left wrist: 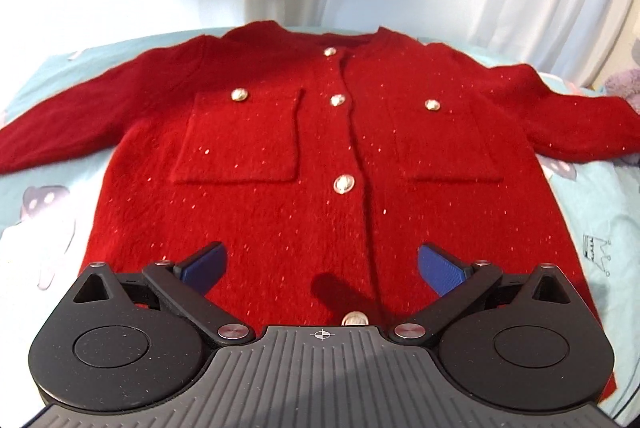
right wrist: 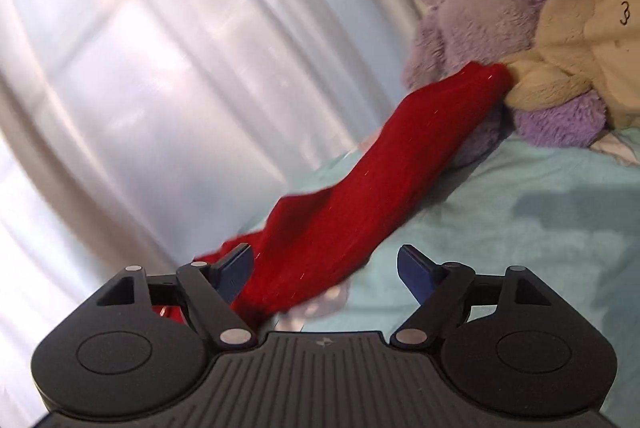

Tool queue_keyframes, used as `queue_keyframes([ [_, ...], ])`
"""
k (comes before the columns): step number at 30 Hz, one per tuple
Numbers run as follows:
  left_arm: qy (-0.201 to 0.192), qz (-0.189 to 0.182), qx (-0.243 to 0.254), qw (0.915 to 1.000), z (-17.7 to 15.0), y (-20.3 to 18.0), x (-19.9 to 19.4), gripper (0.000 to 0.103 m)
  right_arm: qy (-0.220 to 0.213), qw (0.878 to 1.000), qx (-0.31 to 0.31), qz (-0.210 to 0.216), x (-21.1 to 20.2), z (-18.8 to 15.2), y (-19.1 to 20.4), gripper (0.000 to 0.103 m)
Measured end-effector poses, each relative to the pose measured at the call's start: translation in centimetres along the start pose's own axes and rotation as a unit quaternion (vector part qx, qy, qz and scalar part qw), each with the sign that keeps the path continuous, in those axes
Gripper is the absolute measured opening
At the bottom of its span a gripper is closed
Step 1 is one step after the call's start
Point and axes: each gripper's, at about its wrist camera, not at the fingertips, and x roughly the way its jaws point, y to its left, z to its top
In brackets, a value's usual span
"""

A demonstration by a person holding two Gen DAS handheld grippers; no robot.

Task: Fold small clothes
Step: 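Grasp the sleeve cuff with the right tool and lift it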

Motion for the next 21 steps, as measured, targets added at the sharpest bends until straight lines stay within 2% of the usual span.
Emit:
queue_keyframes([
  [1,0.003,-0.007,-0.004,1.0000,0.5,0.1,0.7,0.103,-0.009,1.000,0.005,-0.020,1.3,1.2,-0.7,0.072],
  [3,0.017,-0.025,-0.021,0.9993,1.3,0.6,2.2,0.103,-0.019,0.998,0.013,-0.050,3.7,3.0,-1.8,0.053],
  [5,0.035,-0.042,-0.046,0.9974,1.9,1.1,3.7,0.103,-0.028,0.996,0.034,-0.082,6.1,4.3,-3.1,0.044],
  [7,0.055,-0.049,-0.066,0.9951,2.3,1.6,5.0,0.103,-0.032,0.992,0.063,-0.107,7.6,5.2,-4.6,0.042],
  [14,0.068,-0.057,-0.080,0.9929,2.9,3.3,7.1,0.103,-0.045,0.977,0.179,-0.106,10.9,6.9,-9.1,0.043],
  [19,0.065,-0.076,-0.105,0.9895,3.7,4.3,7.7,0.103,-0.052,0.975,0.191,-0.102,12.3,7.1,-9.5,0.041],
  [20,0.064,-0.078,-0.107,0.9892,3.9,4.4,7.8,0.103,-0.052,0.975,0.189,-0.101,12.4,7.1,-9.1,0.034],
  [21,0.061,-0.081,-0.109,0.9888,4.0,4.5,7.8,0.103,-0.053,0.976,0.183,-0.102,12.5,7.2,-8.8,0.020],
])
